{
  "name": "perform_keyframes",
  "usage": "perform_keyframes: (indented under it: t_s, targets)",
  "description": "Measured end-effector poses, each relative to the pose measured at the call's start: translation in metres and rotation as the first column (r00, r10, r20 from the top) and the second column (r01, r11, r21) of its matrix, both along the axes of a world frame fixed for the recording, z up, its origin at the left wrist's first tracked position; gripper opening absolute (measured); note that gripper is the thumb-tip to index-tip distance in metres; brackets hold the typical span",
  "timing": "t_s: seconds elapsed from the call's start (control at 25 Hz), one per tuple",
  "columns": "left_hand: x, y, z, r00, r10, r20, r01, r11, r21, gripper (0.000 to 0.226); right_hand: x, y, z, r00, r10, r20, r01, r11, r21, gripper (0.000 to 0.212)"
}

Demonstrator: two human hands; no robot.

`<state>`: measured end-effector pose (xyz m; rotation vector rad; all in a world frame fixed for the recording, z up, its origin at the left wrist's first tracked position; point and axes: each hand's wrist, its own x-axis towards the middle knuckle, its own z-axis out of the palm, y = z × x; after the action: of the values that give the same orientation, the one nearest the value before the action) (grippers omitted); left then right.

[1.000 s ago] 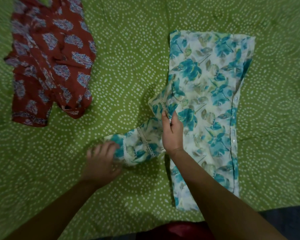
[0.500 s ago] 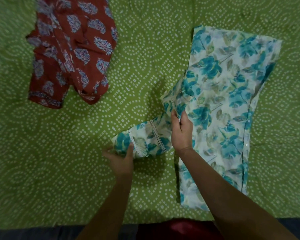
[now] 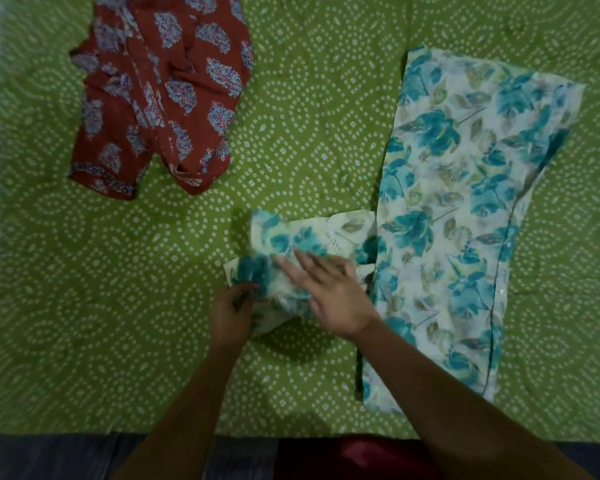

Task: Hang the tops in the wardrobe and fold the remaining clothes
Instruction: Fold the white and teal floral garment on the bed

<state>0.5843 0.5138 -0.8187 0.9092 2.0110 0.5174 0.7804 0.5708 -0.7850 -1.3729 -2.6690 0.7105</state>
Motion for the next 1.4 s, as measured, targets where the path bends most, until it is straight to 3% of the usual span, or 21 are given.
perform_keyframes:
  t_s: [0.08,0.16,0.28,0.36,0.48,0.64,0.72,0.8,0.88,0.96,1.0,1.08,1.12,1.2,1.28,1.32,1.36,1.4]
  targets:
    - [0.007,0.006,0.003,0.983,0.184,0.028,-0.182,0.982,-0.050,0.025,-0.014,-0.020,-0.019,0.966,0.198,0.166,-0.173,0.972,-0.158,0.069]
    - [0.016,0.015,0.007,0.952,0.295,0.086,-0.289,0.954,-0.079,0.032,-0.024,-0.036,-0.034,0.943,0.217,0.251,-0.194,0.974,-0.113,0.062]
    - [0.024,0.019,0.005,0.980,0.158,-0.120,-0.171,0.979,-0.108,0.033,-0.024,-0.039,-0.039,0.939,0.039,0.341,-0.066,0.996,0.067,0.061]
    - [0.025,0.015,-0.001,0.966,0.194,-0.169,-0.207,0.976,-0.065,0.031,-0.008,-0.034,-0.037,0.924,-0.117,0.365,0.053,0.982,0.182,0.066]
    - [0.029,0.012,0.003,0.946,0.254,-0.201,-0.256,0.967,0.019,0.030,0.012,-0.031,-0.036,0.882,-0.208,0.423,0.173,0.978,0.120,0.083]
    - [0.032,0.015,0.004,0.937,0.232,-0.262,-0.232,0.972,0.032,0.029,0.019,-0.051,-0.048,0.943,0.031,0.330,-0.057,0.996,0.068,0.057]
    - [0.034,0.015,0.001,0.924,0.217,-0.315,-0.229,0.973,-0.002,0.026,0.022,-0.055,-0.043,0.966,0.056,0.254,-0.068,0.997,0.040,0.050]
    - [0.039,0.010,0.004,0.925,0.251,-0.287,-0.263,0.965,-0.003,0.021,0.024,-0.042,-0.031,0.980,-0.087,0.177,0.076,0.995,0.071,0.039]
    - [0.041,0.011,0.009,0.907,0.377,-0.189,-0.387,0.922,-0.019,0.022,0.023,-0.006,-0.024,0.934,-0.327,0.142,0.314,0.943,0.106,0.031]
    - [0.038,0.011,0.008,0.828,0.558,-0.049,-0.558,0.830,0.022,0.026,0.025,0.039,-0.016,0.870,-0.444,0.216,0.429,0.896,0.114,0.040]
    - [0.035,0.011,0.006,0.824,0.564,-0.045,-0.563,0.826,0.028,0.027,0.027,0.057,-0.016,0.863,-0.442,0.245,0.444,0.895,0.053,0.045]
    - [0.036,0.008,0.006,0.902,0.429,-0.044,-0.423,0.901,0.095,0.027,0.036,0.077,-0.017,0.883,-0.416,0.216,0.446,0.888,-0.114,0.050]
    - [0.035,0.005,0.005,0.960,0.250,-0.123,-0.234,0.963,0.131,0.032,0.042,0.079,-0.017,0.888,-0.442,0.131,0.454,0.886,-0.092,0.047]
    - [0.028,0.001,0.004,0.989,0.113,-0.094,-0.089,0.970,0.228,0.049,0.058,0.067,-0.015,0.795,-0.601,-0.077,0.606,0.792,0.074,0.029]
    - [0.026,0.003,0.009,0.998,0.043,-0.035,-0.032,0.964,0.265,0.044,0.080,0.039,-0.019,0.551,-0.821,-0.151,0.831,0.557,0.003,0.015]
    - [0.028,0.007,0.012,0.997,0.070,-0.007,-0.066,0.962,0.266,0.040,0.089,0.024,-0.023,0.449,-0.890,-0.078,0.881,0.455,-0.127,0.013]
    - [0.030,0.011,0.017,0.993,0.116,0.025,-0.119,0.958,0.263,0.040,0.093,0.011,-0.029,0.435,-0.899,0.057,0.875,0.406,-0.264,0.012]
    - [0.037,0.018,0.026,0.986,0.148,0.074,-0.163,0.948,0.274,0.044,0.097,0.001,-0.035,0.493,-0.853,0.170,0.833,0.406,-0.376,0.013]
